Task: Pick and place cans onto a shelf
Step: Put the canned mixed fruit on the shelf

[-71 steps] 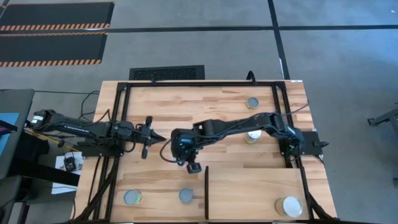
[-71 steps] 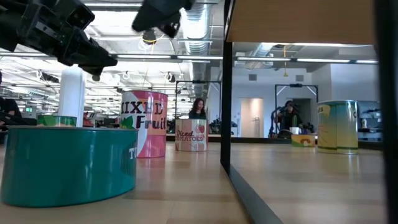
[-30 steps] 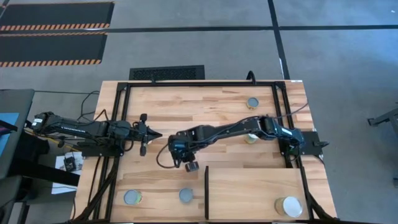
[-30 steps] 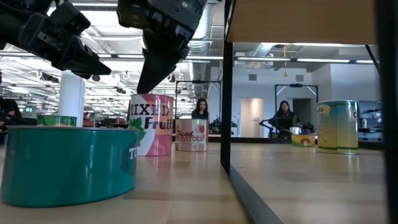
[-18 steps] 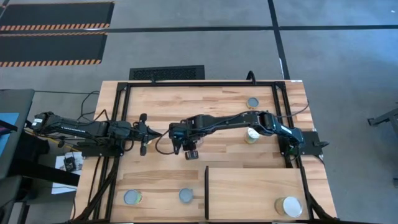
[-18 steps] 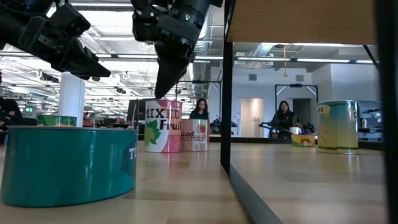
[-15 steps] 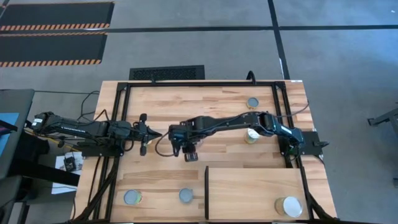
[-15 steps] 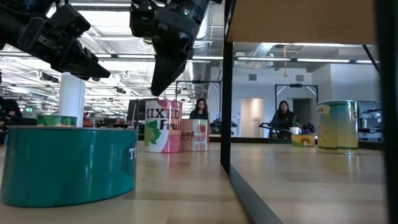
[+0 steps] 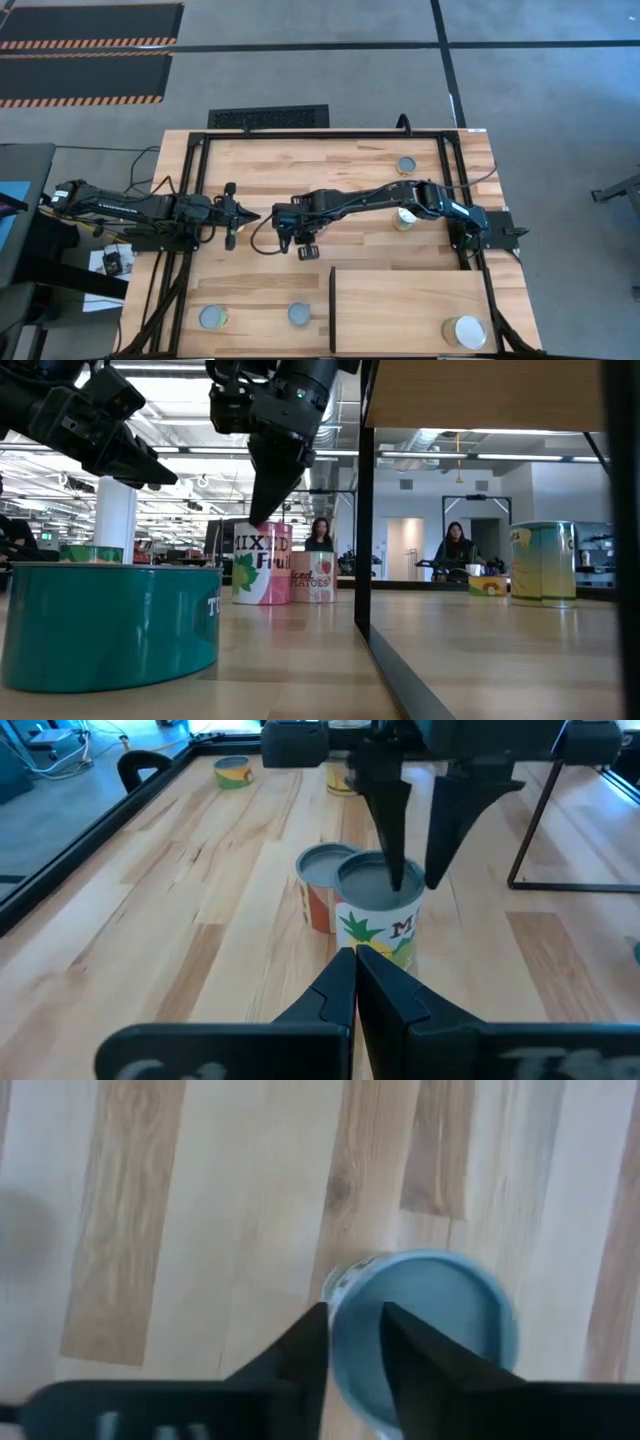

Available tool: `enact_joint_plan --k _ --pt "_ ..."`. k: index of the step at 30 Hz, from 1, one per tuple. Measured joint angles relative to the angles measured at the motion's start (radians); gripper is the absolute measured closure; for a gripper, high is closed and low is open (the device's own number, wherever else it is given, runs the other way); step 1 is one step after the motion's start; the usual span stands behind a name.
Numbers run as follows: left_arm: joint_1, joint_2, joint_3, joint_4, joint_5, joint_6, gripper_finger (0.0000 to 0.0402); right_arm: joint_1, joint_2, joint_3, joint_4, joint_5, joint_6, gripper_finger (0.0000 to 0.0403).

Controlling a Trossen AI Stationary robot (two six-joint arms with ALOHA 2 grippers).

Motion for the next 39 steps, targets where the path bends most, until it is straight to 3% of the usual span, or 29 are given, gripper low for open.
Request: enact_joint_plan --k 9,15,19,23,28,36,39 --pt "0.0 0.0 0.0 0.059 -0.078 -0.084 0.04 -0.017 0.018 0.004 -0.014 -0.092 0.0 0.0383" --pt "0.0 0.0 0.0 0.1 -0.17 -0.096 0.04 -0.02 0.059 0.011 -0.068 -0.095 -0.003 0.0387" --pt "0.001 0.0 0.0 0.093 -0.248 -0.104 0.04 -0.026 0.018 0.105 -0.134 -0.086 0.022 0.0394" --pt "0.001 0.0 0.0 0.081 -0.254 -0.102 0.04 -0.02 0.019 0.172 -0.195 -0.076 0.017 0.0393" --pt "0.001 0.0 0.0 0.068 -0.254 -0.096 0.04 -0.021 -0.03 0.154 -0.239 0.014 0.106 0.0348" --pt "0.001 0.0 0.0 0.065 -0.253 -0.073 0.04 0.006 0.04 0.15 -0.23 0.19 0.14 0.0208" --pt "0.001 0.0 0.0 0.054 -0.248 -0.073 0.04 0.02 0.065 0.15 -0.23 0.22 0.146 0.0176"
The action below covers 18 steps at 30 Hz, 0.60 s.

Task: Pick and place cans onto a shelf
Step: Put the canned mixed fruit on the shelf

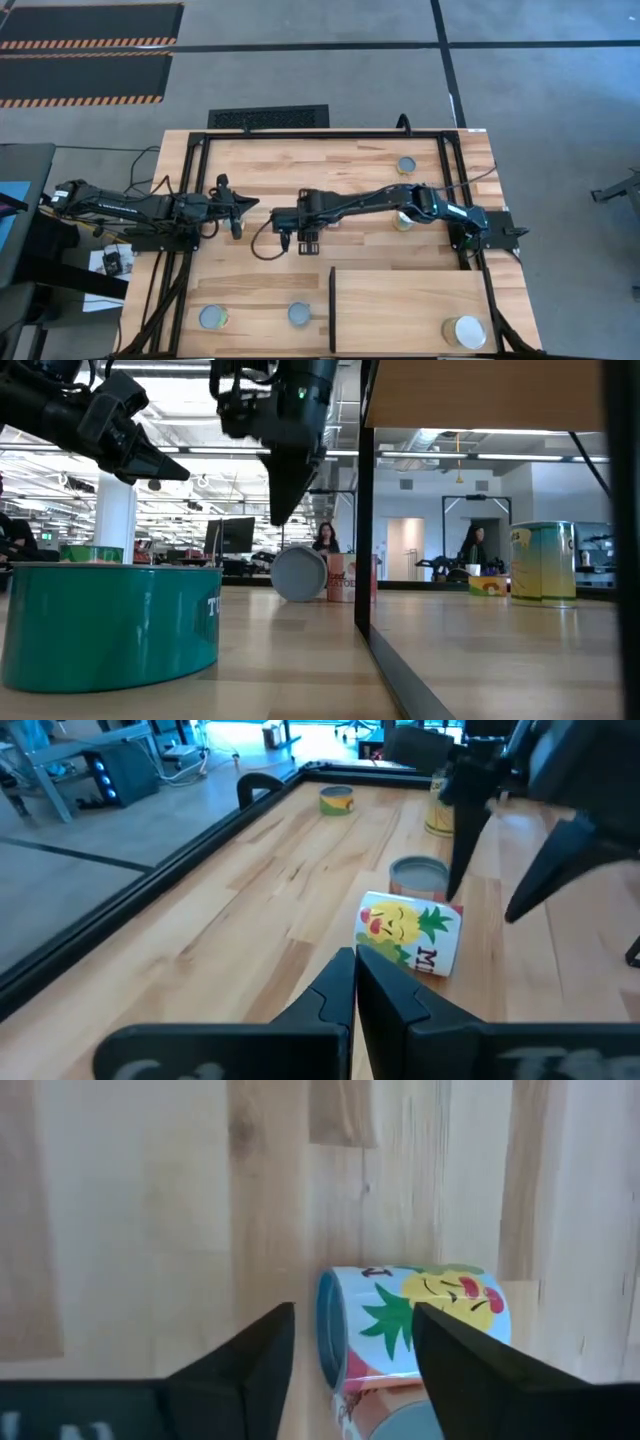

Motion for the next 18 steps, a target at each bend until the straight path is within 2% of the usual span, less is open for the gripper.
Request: enact_joint_plan --k 3,6,12,18 --pt "0.0 0.0 0.0 -0.015 0.004 0.0 0.04 0.016 0.008 -0.001 -0.009 0.074 0.016 0.0172" --pt "0.0 0.0 0.0 -0.015 0.004 0.0 0.04 0.033 0.029 0.002 -0.015 0.16 0.012 0.0189" --pt "0.0 0.0 0.0 -0.022 0.005 0.0 0.04 0.043 0.072 -0.001 -0.055 0.175 0.009 0.0221" --pt "0.0 0.0 0.0 -0.025 0.005 0.0 0.04 0.04 0.104 0.001 -0.074 0.253 0.009 0.0232"
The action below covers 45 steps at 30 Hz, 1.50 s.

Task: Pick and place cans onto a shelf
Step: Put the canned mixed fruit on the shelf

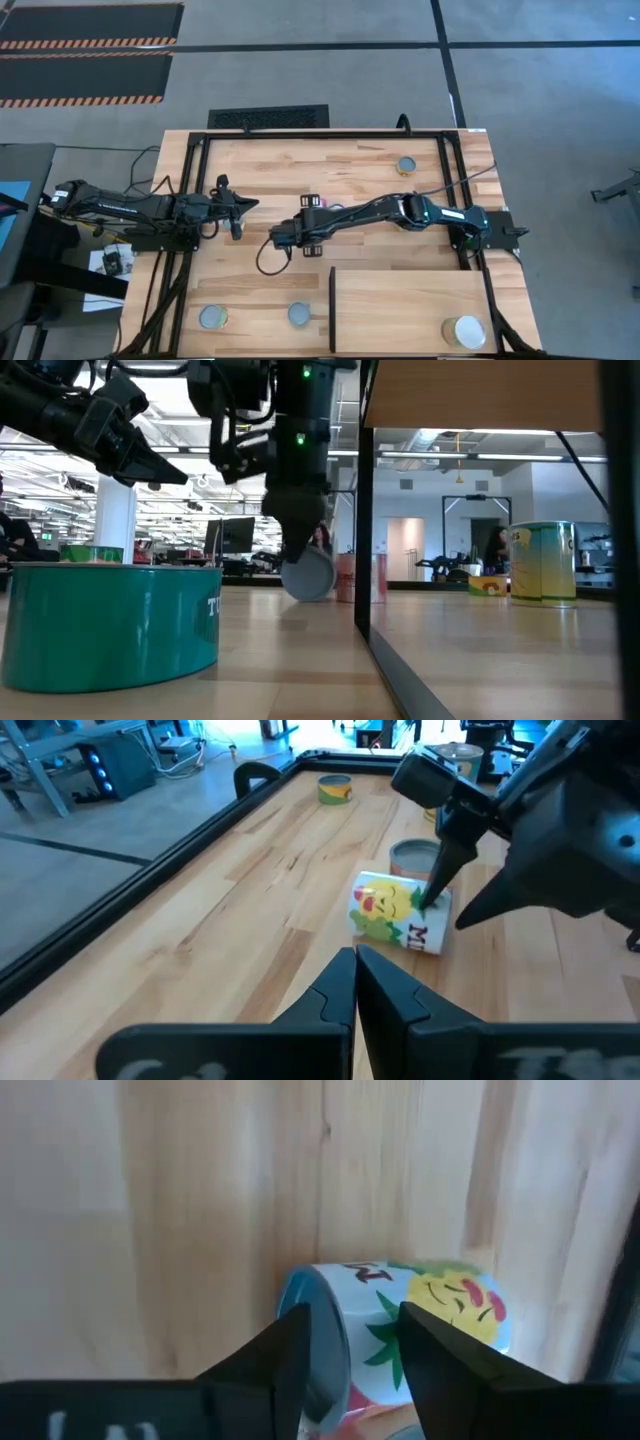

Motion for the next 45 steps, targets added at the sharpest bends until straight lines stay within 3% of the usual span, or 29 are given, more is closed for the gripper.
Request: enact_joint_plan --k 4,10,12,16,22,29,34,40,45 --pt "0.0 0.0 0.0 -0.002 0.0 0.0 0.04 -0.012 0.018 -0.001 -0.018 -0.006 -0.017 0.0278" --pt "0.0 0.0 0.0 -0.005 0.0 0.0 0.04 -0.025 0.025 -0.001 -0.037 -0.006 -0.038 0.0385" --pt "0.0 0.0 0.0 -0.005 0.0 0.0 0.04 -0.025 0.025 0.001 -0.036 -0.007 -0.049 0.0392" --pt "0.0 0.0 0.0 -0.006 0.0 0.0 0.04 -0.031 0.009 0.022 -0.045 -0.089 -0.027 0.0379" --pt "0.0 0.0 0.0 -0.006 0.001 0.003 0.04 -0.032 -0.085 0.019 -0.057 -0.186 0.048 0.0397" --pt "0.0 0.0 0.0 -0.006 0.014 0.002 0.04 -0.071 -0.215 0.021 0.072 -0.284 0.188 0.04" --pt "0.0 0.0 0.0 -0.007 0.015 0.0 0.04 -0.104 -0.235 0.022 0.03 -0.325 0.136 0.0395" --pt "0.0 0.0 0.0 -0.021 0.018 -0.002 0.04 -0.111 -0.189 0.015 -0.123 -0.315 0.119 0.0332" --pt "0.0 0.0 0.0 -0.033 0.018 -0.002 0.04 -0.093 -0.183 -0.067 -0.145 -0.312 0.034 0.0281"
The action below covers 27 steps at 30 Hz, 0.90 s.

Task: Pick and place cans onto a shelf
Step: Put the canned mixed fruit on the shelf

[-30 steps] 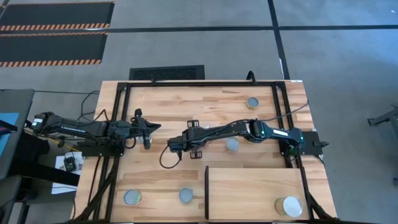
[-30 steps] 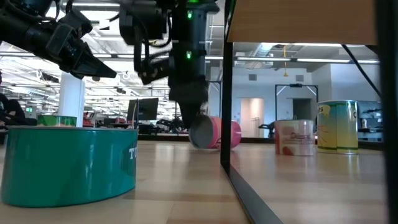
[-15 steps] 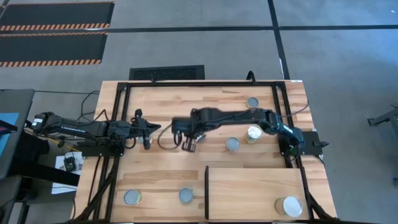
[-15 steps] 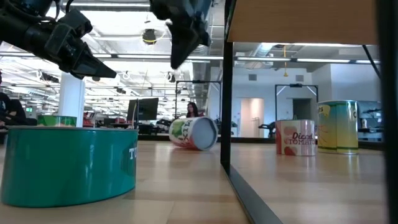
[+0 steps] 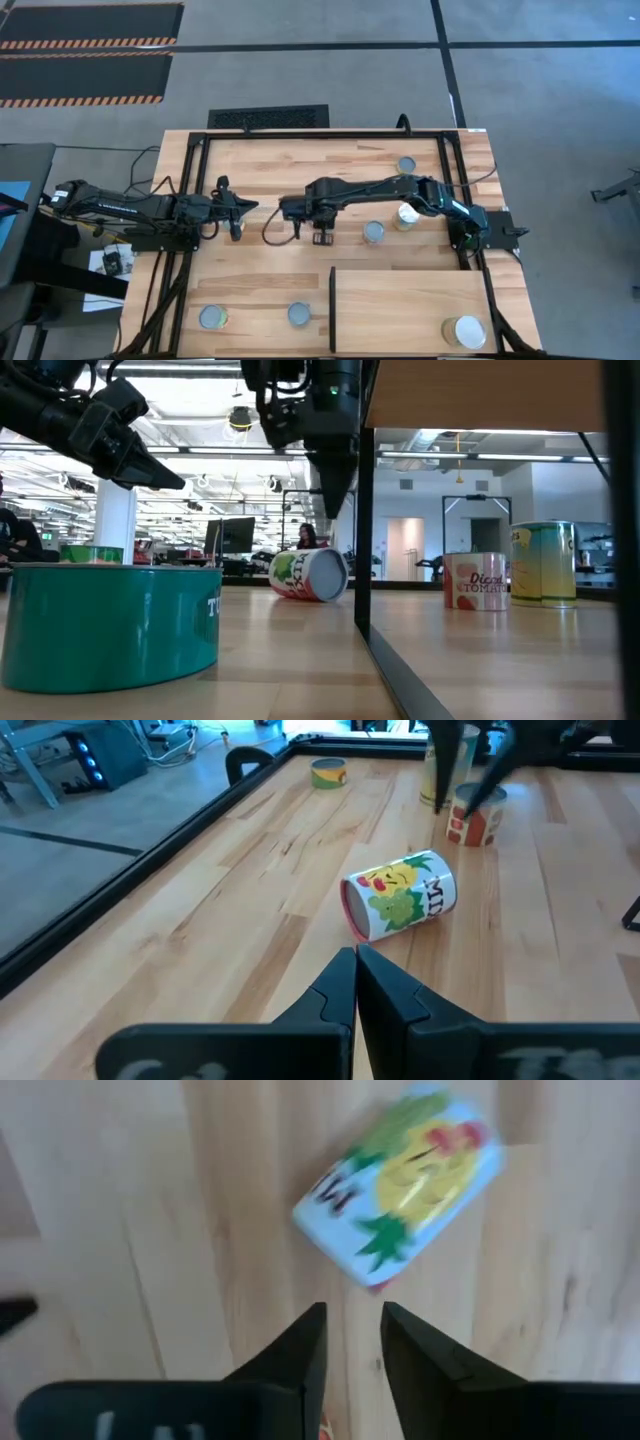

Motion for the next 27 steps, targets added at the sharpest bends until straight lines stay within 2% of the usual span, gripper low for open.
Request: enact_joint_plan --k 4,9,13,15,19,22,27 --pt "0.0 0.0 0.0 -0.011 0.0 0.0 0.04 0.01 -0.059 -0.128 0.11 0.002 -0.04 0.0275" --pt "0.0 0.0 0.0 -0.015 0.0 0.0 0.04 -0.007 -0.198 -0.369 0.335 0.0 -0.037 0.0289" --pt "0.0 0.0 0.0 -0.013 -0.001 -0.001 0.04 -0.037 -0.355 -0.598 0.578 -0.007 -0.03 0.029" --pt "0.0 0.0 0.0 -0.012 -0.001 -0.001 0.04 -0.058 -0.42 -0.719 0.742 -0.051 -0.026 0.0287" --pt "0.0 0.0 0.0 -0.008 -0.001 0.001 0.04 -0.089 -0.479 -0.913 0.982 -0.112 -0.001 0.0262" --pt "0.0 0.0 0.0 -0.003 -0.001 0.002 0.04 -0.096 -0.489 -0.991 1.056 -0.113 0.015 0.0231" --pt "0.0 0.0 0.0 -0.002 -0.001 0.014 0.04 -0.08 -0.485 -1.021 1.091 -0.106 -0.037 0.0189"
